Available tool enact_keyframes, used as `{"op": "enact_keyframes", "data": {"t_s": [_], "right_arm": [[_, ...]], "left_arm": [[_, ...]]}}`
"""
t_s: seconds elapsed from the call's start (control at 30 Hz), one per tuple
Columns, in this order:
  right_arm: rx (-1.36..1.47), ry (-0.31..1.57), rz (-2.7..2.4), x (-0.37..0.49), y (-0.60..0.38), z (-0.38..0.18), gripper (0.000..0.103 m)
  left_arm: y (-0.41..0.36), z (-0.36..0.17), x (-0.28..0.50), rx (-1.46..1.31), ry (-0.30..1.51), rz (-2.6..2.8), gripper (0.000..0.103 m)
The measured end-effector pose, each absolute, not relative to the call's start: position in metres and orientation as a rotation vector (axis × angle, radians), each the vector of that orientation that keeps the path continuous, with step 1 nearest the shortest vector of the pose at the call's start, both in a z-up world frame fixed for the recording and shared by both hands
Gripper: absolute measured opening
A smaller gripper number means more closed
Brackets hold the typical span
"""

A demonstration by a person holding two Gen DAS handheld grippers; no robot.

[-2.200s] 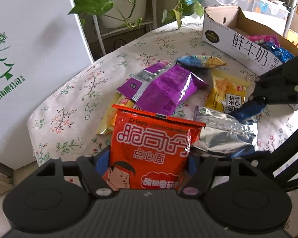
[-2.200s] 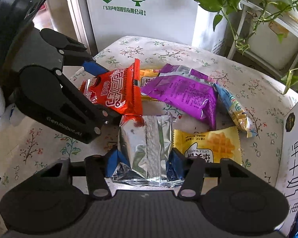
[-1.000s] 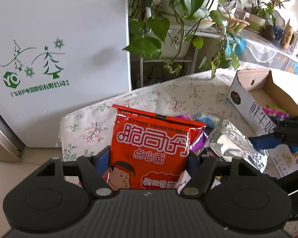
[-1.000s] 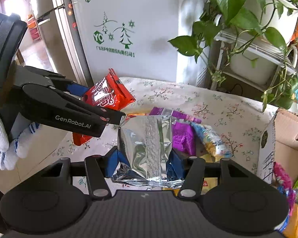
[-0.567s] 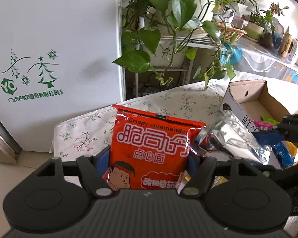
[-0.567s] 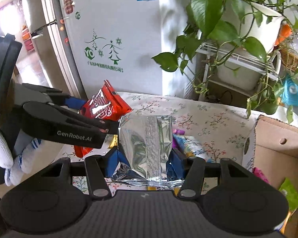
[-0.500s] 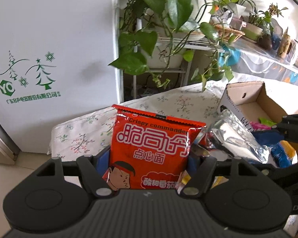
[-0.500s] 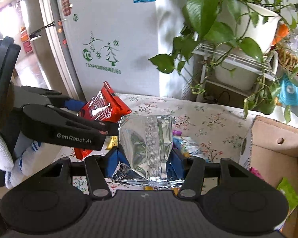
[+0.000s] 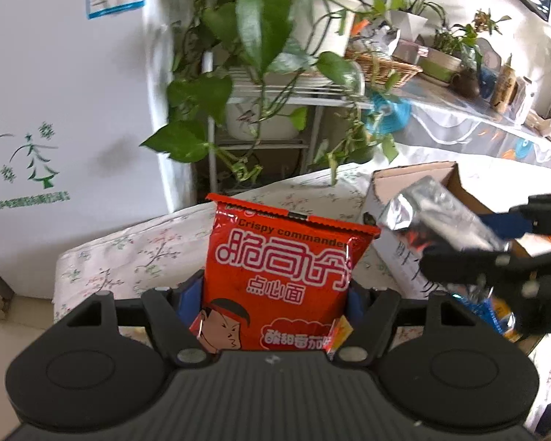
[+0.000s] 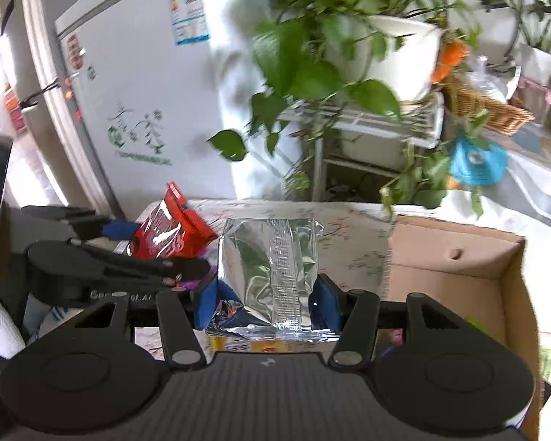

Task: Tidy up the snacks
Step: 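Carry the red and silver foil bags over the cardboard box with both grippers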

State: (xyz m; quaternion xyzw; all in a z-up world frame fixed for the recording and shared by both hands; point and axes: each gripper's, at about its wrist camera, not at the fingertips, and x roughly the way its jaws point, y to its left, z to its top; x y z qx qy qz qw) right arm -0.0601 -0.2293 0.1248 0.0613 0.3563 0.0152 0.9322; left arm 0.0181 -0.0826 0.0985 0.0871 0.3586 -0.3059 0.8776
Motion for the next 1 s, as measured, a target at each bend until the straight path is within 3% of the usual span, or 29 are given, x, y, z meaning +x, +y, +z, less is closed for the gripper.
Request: {"op": "enact_keyframes", "data": {"t_s": [1.0], "right_arm": [[0.336,0.652,-0.273,-0.1,-0.346,0.142,0.062]], "left_arm": [[-0.203,0.102,-0.05,0.128,0.697,-0.931,0.072]]}}
